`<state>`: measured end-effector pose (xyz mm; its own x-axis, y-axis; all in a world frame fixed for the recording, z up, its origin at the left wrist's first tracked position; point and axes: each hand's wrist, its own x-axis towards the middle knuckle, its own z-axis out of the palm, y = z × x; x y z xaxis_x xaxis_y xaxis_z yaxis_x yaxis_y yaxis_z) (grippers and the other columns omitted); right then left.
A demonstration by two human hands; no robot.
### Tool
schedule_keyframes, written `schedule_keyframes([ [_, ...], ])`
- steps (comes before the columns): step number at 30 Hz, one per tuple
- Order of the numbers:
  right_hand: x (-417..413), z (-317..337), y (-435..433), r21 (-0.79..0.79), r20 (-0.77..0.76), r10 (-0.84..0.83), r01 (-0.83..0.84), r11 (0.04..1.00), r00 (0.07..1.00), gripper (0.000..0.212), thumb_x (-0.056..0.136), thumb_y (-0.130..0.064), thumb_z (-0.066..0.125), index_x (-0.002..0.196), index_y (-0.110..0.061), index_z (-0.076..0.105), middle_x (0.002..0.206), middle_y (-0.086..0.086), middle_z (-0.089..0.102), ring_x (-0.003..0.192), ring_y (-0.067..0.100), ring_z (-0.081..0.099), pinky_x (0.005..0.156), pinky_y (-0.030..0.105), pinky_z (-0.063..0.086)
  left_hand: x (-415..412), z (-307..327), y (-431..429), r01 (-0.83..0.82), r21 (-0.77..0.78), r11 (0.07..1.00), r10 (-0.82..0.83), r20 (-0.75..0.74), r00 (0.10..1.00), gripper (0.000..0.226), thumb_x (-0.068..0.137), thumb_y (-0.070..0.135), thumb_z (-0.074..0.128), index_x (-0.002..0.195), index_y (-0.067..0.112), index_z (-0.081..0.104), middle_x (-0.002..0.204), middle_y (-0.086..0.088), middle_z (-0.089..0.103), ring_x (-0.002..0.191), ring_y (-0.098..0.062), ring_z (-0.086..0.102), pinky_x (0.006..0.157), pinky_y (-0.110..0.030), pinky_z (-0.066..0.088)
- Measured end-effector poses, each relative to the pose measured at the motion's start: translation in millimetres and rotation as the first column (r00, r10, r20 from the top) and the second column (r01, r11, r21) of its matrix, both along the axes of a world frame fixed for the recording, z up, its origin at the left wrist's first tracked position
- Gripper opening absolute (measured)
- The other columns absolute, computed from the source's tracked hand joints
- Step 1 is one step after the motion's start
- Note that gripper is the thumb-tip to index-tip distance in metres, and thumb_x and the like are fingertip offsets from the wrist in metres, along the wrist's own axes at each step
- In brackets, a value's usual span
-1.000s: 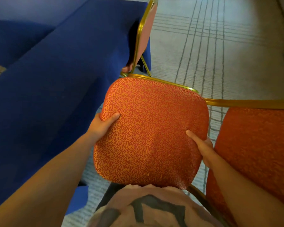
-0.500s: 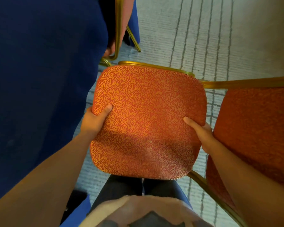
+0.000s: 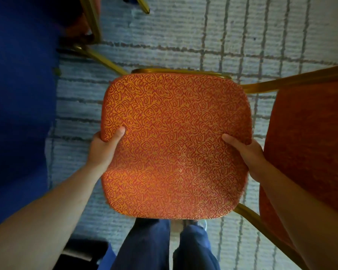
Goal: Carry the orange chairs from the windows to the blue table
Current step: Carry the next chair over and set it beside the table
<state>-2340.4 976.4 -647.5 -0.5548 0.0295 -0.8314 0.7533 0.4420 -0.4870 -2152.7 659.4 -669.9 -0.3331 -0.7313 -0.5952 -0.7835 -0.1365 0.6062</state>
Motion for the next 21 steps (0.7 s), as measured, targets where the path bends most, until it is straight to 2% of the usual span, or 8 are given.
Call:
schedule_keyframes([
  [2, -5, -26, -4, 0.009, 0.02, -0.011, 0.011, 1.0, 1.0, 0.1, 0.04, -0.054, 0.086, 0.13, -0.02, 0.06, 0.115, 0.0, 0.07, 0.098, 0.017, 0.068, 0.076, 0.029, 0.054, -4, -29, -4, 0.021, -0.009, 1.0, -0.02, 0.023, 1.0, 0.068, 0.06, 0.071, 0.072, 0.097, 0.014, 0.069, 0.087, -0.002, 0.069, 0.084, -0.016, 0.065, 0.066, -0.022, 0.047],
  [5, -11, -61, -5, 0.012, 0.036, -0.019, 0.018, 1.0, 0.999, 0.097, 0.042, -0.053, 0.086, 0.129, -0.02, 0.061, 0.112, -0.002, 0.071, 0.097, 0.016, 0.069, 0.076, 0.029, 0.055, -6, -63, -6, 0.042, -0.061, 0.997, -0.037, 0.072, 0.997, 0.092, 0.052, 0.084, 0.055, 0.103, 0.009, 0.068, 0.091, -0.007, 0.069, 0.085, -0.018, 0.064, 0.071, -0.031, 0.047],
  [9, -13, -83, -7, 0.005, 0.057, -0.014, 0.014, 1.0, 0.998, 0.085, 0.047, -0.049, 0.086, 0.124, -0.022, 0.063, 0.105, -0.006, 0.073, 0.087, 0.009, 0.071, 0.06, 0.021, 0.056, -5, -83, -4, 0.058, -0.075, 0.995, -0.05, 0.11, 0.993, 0.094, 0.053, 0.085, 0.054, 0.105, 0.008, 0.067, 0.091, -0.004, 0.068, 0.086, -0.016, 0.064, 0.07, -0.028, 0.045],
  [11, -16, -88, -6, 0.006, 0.06, -0.008, 0.008, 1.0, 0.998, 0.082, 0.049, -0.048, 0.086, 0.122, -0.022, 0.063, 0.105, -0.006, 0.073, 0.086, 0.009, 0.072, 0.06, 0.02, 0.056, -6, -88, -3, 0.068, -0.083, 0.994, -0.059, 0.103, 0.993, 0.093, 0.054, 0.086, 0.053, 0.107, 0.01, 0.067, 0.093, 0.0, 0.067, 0.087, -0.012, 0.062, 0.072, -0.025, 0.044],
  [16, -11, -79, -7, 0.075, 0.002, 0.015, -0.015, 0.997, 1.0, 0.073, 0.072, -0.039, 0.083, 0.134, -0.014, 0.056, 0.123, 0.002, 0.067, 0.1, 0.015, 0.066, 0.08, 0.029, 0.054, -6, -81, -1, 0.052, -0.03, 0.998, -0.048, 0.107, 0.993, 0.09, 0.056, 0.086, 0.056, 0.109, 0.015, 0.067, 0.099, 0.003, 0.068, 0.093, -0.013, 0.063, 0.076, -0.022, 0.044],
  [18, -8, -76, -7, 0.114, -0.03, 0.048, -0.044, 0.992, 0.998, 0.077, 0.076, -0.035, 0.081, 0.141, -0.012, 0.046, 0.134, 0.006, 0.06, 0.113, 0.022, 0.061, 0.095, 0.039, 0.052, -8, -76, 5, 0.012, -0.032, 0.999, -0.008, 0.134, 0.991, 0.089, 0.059, 0.084, 0.058, 0.115, 0.015, 0.064, 0.105, 0.0, 0.067, 0.097, -0.017, 0.062, 0.079, -0.025, 0.044],
  [21, -2, -69, -5, 0.152, -0.104, 0.201, -0.184, 0.971, 0.974, 0.089, 0.077, -0.033, 0.08, 0.149, -0.013, 0.032, 0.147, 0.008, 0.047, 0.131, 0.025, 0.049, 0.109, 0.046, 0.041, -17, -69, 19, -0.024, -0.114, 0.993, 0.043, 0.162, 0.986, 0.072, 0.076, 0.066, 0.063, 0.121, 0.01, 0.057, 0.117, -0.009, 0.065, 0.106, -0.024, 0.061, 0.086, -0.029, 0.045],
])
